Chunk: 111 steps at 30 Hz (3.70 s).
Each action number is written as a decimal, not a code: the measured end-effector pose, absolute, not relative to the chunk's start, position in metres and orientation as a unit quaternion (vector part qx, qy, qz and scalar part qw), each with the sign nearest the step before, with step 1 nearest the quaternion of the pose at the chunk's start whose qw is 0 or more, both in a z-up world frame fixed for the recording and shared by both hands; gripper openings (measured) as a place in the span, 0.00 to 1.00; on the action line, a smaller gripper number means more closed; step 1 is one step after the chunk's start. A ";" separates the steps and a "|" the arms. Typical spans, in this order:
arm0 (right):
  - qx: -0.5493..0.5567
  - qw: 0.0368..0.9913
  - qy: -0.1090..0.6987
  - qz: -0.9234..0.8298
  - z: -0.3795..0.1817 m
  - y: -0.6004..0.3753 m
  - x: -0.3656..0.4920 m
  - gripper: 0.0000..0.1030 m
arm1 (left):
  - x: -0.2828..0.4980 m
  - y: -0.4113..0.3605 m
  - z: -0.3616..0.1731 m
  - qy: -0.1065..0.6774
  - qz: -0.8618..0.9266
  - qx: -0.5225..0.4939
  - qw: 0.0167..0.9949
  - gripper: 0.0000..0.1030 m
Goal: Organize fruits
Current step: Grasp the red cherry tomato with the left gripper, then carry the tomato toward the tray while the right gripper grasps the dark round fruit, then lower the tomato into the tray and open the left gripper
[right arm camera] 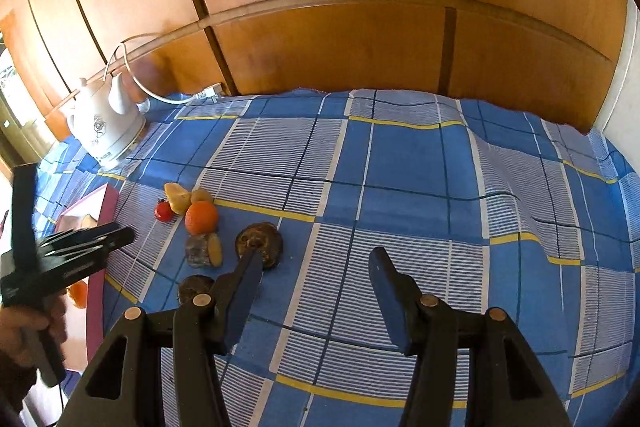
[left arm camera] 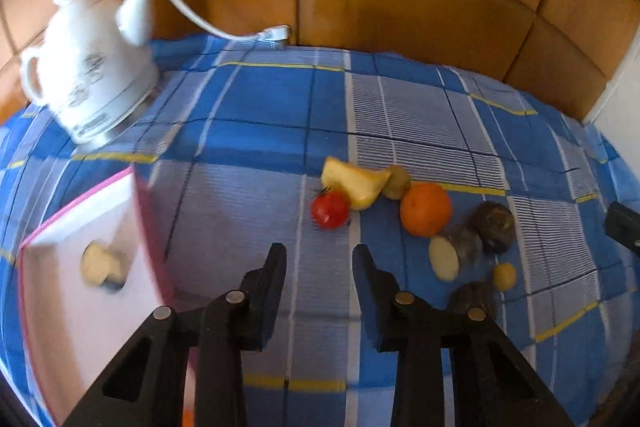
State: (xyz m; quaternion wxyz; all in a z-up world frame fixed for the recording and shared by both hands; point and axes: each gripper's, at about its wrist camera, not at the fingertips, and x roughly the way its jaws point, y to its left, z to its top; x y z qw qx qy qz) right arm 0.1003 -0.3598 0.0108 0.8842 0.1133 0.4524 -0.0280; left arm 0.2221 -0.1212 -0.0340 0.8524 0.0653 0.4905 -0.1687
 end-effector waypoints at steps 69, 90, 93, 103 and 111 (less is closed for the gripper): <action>0.143 0.839 0.524 0.015 -0.038 -0.346 0.122 0.52 | 0.067 -0.144 -0.075 0.416 -0.257 0.082 0.869 0.25; 0.007 0.835 0.551 0.014 -0.048 -0.297 0.175 0.46 | 0.070 -0.140 -0.076 0.415 -0.265 0.071 0.867 0.25; 0.022 0.838 0.545 -0.023 -0.039 -0.321 0.160 0.46 | 0.070 -0.140 -0.076 0.416 -0.265 0.071 0.867 0.25; 0.093 0.819 0.566 -0.039 -0.061 -0.358 0.121 0.47 | 0.071 -0.143 -0.063 0.425 -0.262 0.076 0.863 0.25; 0.109 0.820 0.562 -0.025 -0.062 -0.361 0.118 0.47 | 0.072 -0.104 -0.017 0.405 -0.237 0.020 0.883 0.25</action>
